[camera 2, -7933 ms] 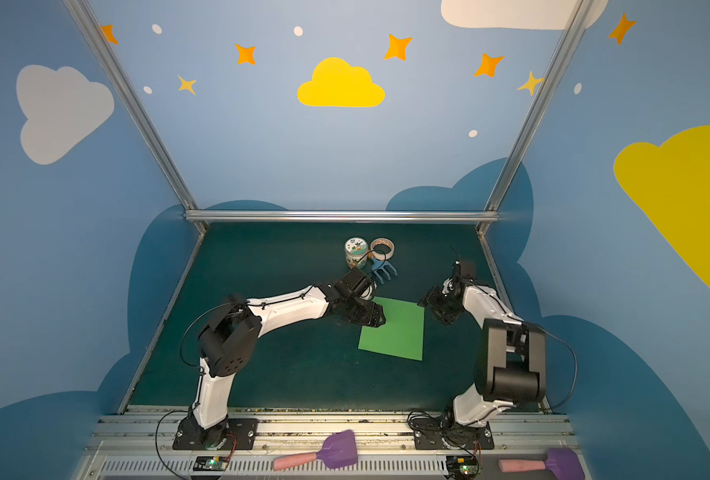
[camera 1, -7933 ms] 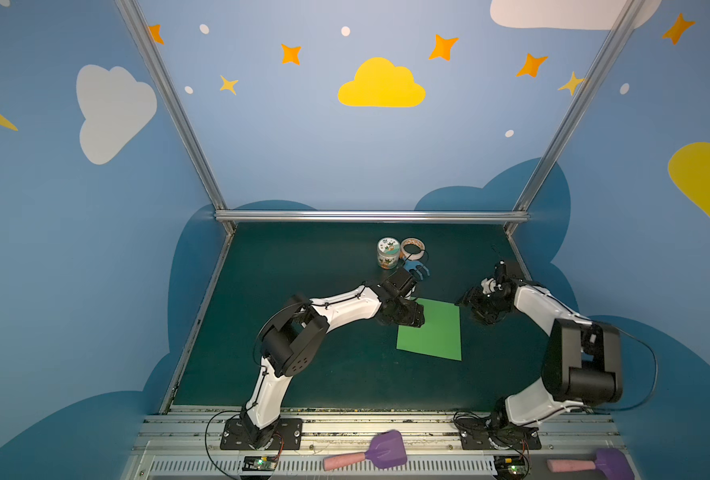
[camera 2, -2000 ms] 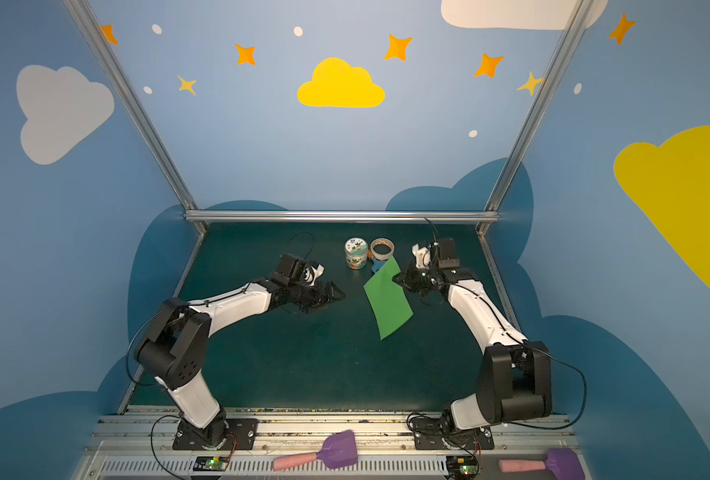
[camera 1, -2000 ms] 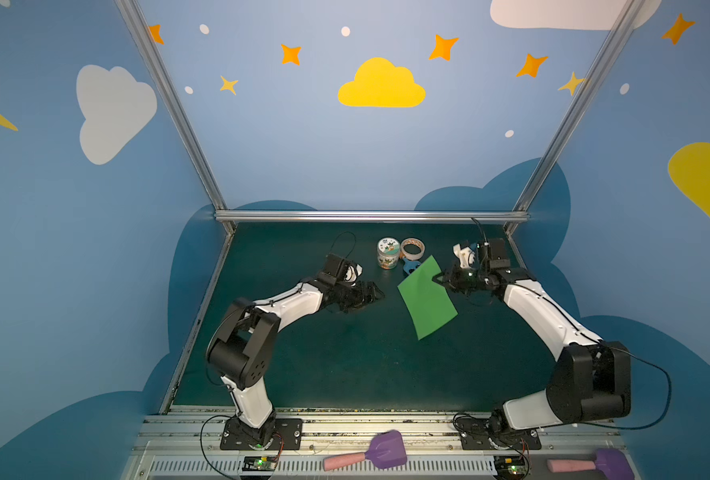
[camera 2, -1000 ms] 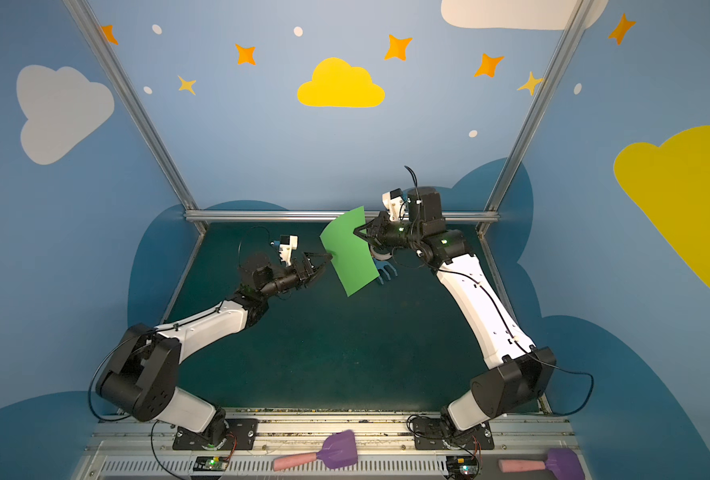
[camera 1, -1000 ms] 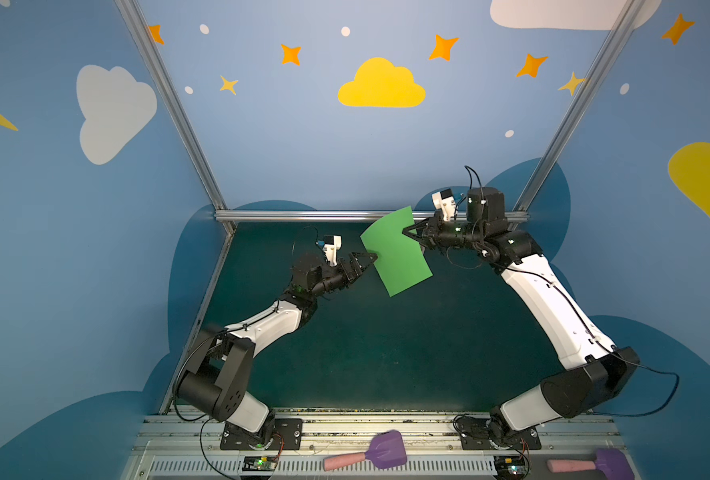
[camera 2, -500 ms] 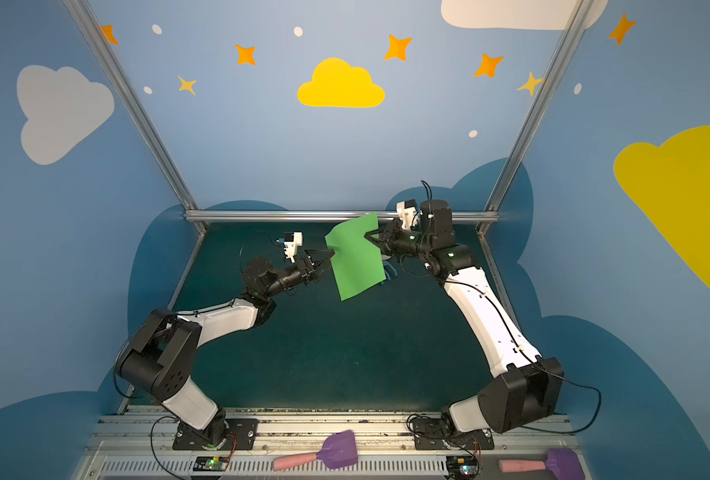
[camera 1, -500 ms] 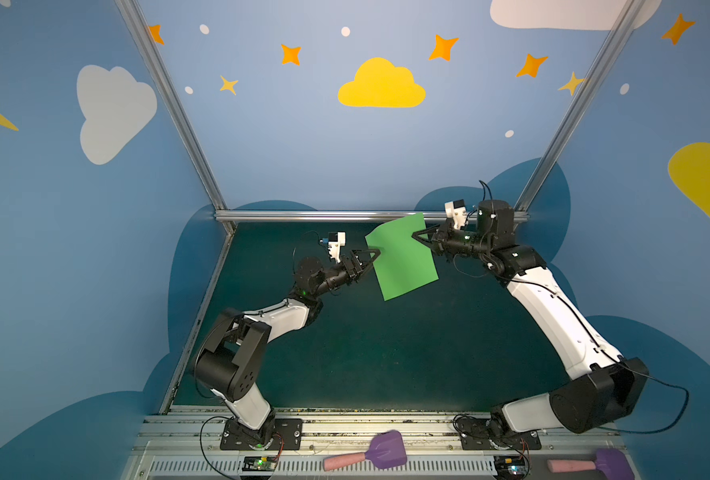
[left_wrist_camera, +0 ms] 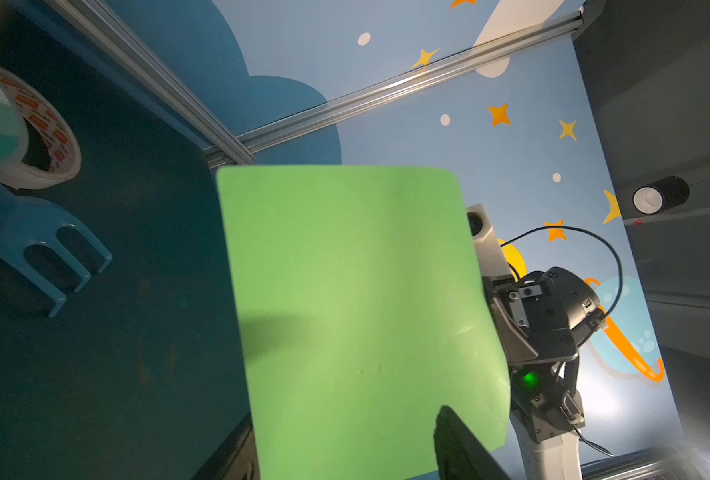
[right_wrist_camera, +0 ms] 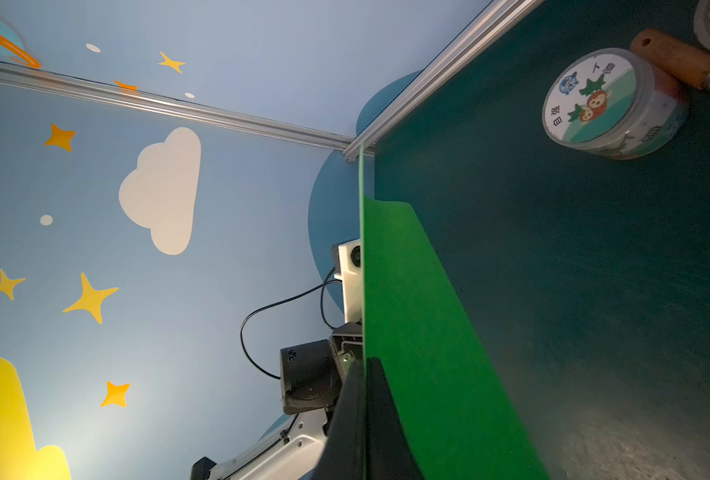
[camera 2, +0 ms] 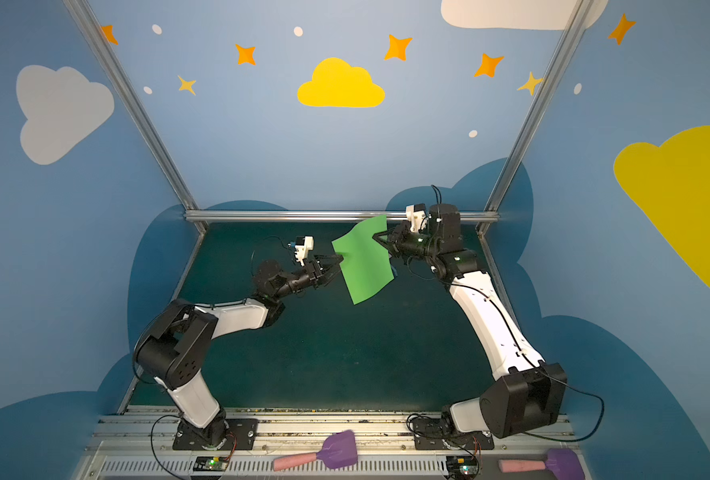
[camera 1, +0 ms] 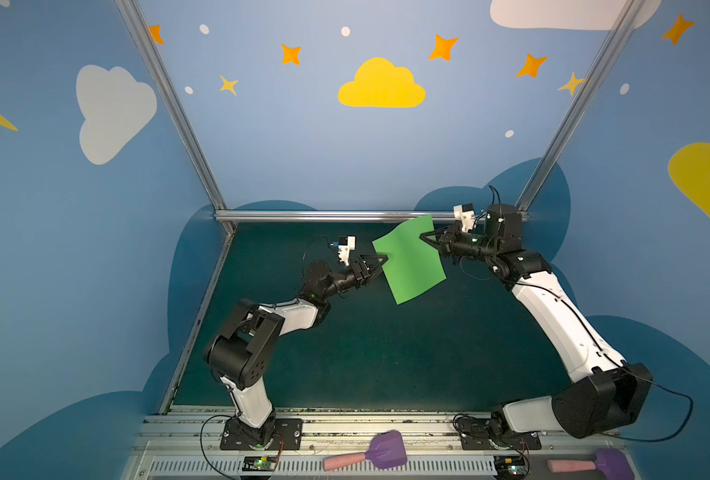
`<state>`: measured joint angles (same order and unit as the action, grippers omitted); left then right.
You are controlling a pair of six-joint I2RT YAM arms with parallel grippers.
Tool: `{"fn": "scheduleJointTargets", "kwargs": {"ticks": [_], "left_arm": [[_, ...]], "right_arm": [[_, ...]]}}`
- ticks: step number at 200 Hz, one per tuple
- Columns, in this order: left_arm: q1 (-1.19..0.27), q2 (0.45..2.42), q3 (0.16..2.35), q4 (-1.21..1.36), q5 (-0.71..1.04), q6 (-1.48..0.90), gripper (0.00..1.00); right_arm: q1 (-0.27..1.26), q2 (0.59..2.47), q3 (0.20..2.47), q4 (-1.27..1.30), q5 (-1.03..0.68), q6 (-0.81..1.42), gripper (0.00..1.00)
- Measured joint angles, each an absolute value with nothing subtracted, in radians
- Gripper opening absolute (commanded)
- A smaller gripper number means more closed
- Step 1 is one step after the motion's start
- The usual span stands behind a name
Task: Fold a paper plane with a square sheet of paper (fold left side to right side)
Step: 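Lift the green sheet up with both grippers and hold it upright, then lower the held sheet back onto the table with both grippers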
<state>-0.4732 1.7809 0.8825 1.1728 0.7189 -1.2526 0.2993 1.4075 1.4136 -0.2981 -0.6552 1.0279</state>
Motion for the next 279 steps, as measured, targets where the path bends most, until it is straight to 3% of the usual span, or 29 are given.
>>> {"fn": "scheduleJointTargets", "kwargs": {"ticks": [99,132,167,210,254,279], "left_arm": [[-0.486,1.816,0.905,1.269,0.706,-1.306,0.36],[-0.486,1.792,0.905,1.255,0.690,-1.292,0.24],[-0.486,1.780,0.905,1.219,0.676,-1.276,0.04],[-0.487,1.756,0.902,1.102,0.669,-1.232,0.03],[-0.487,1.575,0.863,0.769,0.669,-1.073,0.03],[-0.486,1.481,0.859,0.509,0.667,-0.934,0.03]], "right_arm": [[0.289,1.392,1.438,-0.304,-0.654,1.028,0.00],[0.268,1.375,1.428,-0.303,-0.653,1.029,0.00],[0.259,1.359,1.405,-0.303,-0.653,1.032,0.00],[0.257,1.330,1.321,-0.288,-0.653,1.032,0.00],[0.257,1.243,1.121,-0.278,-0.629,1.018,0.39],[0.257,1.157,0.953,-0.293,-0.575,0.982,0.52]]}}
